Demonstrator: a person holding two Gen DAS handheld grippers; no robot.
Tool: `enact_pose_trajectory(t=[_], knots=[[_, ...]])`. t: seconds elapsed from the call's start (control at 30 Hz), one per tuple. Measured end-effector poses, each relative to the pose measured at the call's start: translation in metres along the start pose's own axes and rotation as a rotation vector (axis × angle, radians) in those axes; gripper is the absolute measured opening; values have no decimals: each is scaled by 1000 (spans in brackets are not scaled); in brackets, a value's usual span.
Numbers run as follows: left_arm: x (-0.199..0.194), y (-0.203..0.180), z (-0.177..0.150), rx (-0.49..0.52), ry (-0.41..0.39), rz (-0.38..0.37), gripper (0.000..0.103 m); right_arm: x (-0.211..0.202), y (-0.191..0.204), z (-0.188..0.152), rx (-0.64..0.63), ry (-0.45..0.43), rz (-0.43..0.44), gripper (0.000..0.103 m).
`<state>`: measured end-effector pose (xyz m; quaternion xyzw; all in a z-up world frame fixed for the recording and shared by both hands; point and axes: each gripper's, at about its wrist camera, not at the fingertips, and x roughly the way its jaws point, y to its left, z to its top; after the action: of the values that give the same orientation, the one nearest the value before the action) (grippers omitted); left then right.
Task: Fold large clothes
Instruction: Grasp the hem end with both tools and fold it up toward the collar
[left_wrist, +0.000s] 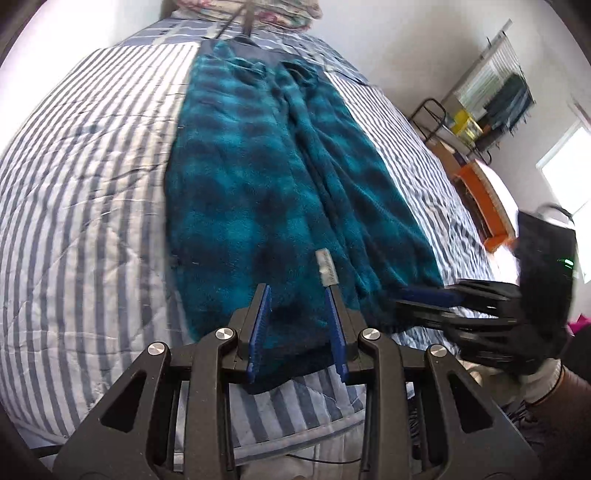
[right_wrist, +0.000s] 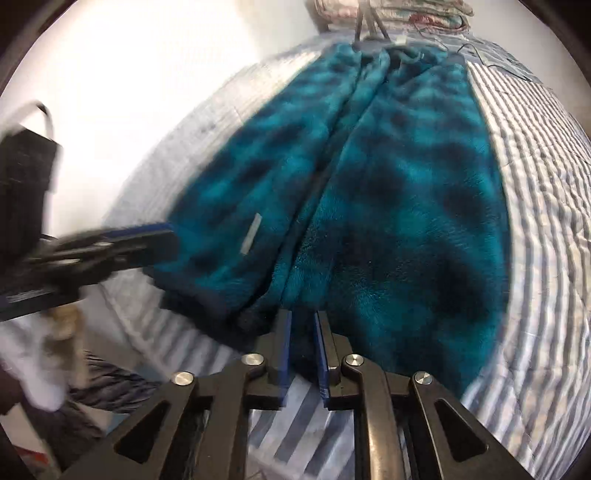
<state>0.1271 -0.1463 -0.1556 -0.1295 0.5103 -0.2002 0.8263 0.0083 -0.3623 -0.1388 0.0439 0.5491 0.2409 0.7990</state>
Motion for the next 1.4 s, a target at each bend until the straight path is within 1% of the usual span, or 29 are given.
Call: enact_pose_trajectory(t=[0.03,0.07,0.1,0.13,0.2,0.23,0.27,0.33,0.43,0.53,0.57,0.63,0.7,0.77,0.8,0.83,0.87,0.9,0.93,0.97,1.0,1.03,1.07,1.1,1.17,1.23,1.33,1.4], knots=[[-3,7,2,-31,-5,-7,55,-13,-5,-3,7,-27,-19,37],[-7,16,4,-67,-19,-22,61,-25,-12,-5,21,-52,-37,41],[-10,23,7,-90,-26,-28,65,-35,-20,-8,41,-69,-48,44],[-12,30,9,-118,-22,-30,65,-44,-30,-9,61,-82,-62,47],[-12,42,14,-150,3,-39,66,-52,-45,-8,91,-94,-97,63],[-11,49,16,-169,15,-51,66,-53,-55,-8,115,-96,-102,68],[-10,57,18,-198,27,-66,66,-52,-67,-10,158,-91,-79,71],[-4,72,16,-273,53,-99,67,-47,-82,-15,224,-69,-26,71],[12,92,7,-387,102,-150,67,-34,-93,-21,266,-32,20,71],[26,105,-4,-466,141,-213,67,-15,-103,-20,310,1,108,71],[30,108,-8,-489,152,-241,67,-10,-105,-22,323,15,136,70],[34,106,-13,-488,157,-255,67,2,-106,-26,340,40,169,66],[36,99,-13,-451,158,-265,66,6,-104,-27,338,36,183,66],[43,87,-14,-403,186,-259,59,10,-103,-25,338,32,218,64],[47,80,-14,-377,198,-250,53,12,-102,-24,346,36,251,56],[50,72,-15,-338,204,-235,50,15,-100,-24,352,43,276,52],[50,63,-14,-298,199,-215,50,22,-96,-24,354,61,292,49],[52,58,-13,-273,206,-204,49,23,-95,-23,346,68,285,47],[53,54,-12,-258,208,-190,44,26,-90,-22,329,67,272,44],[53,53,-11,-258,204,-182,38,26,-88,-21,326,65,276,40],[52,52,-10,-265,199,-184,24,27,-88,-20,334,66,289,34],[50,54,-9,-286,189,-203,17,26,-89,-19,348,62,300,30],[46,56,-7,-314,177,-238,17,24,-91,-19,361,53,314,23],[43,56,-6,-326,166,-257,15,22,-91,-18,374,43,332,20],[33,51,-2,-322,133,-290,15,18,-91,-18,397,15,379,18],[26,47,4,-325,111,-312,14,10,-93,-17,407,-7,408,17],[18,44,17,-356,78,-363,13,1,-94,-13,432,-46,446,16],[12,43,25,-366,56,-377,13,-9,-97,-9,454,-81,472,15]])
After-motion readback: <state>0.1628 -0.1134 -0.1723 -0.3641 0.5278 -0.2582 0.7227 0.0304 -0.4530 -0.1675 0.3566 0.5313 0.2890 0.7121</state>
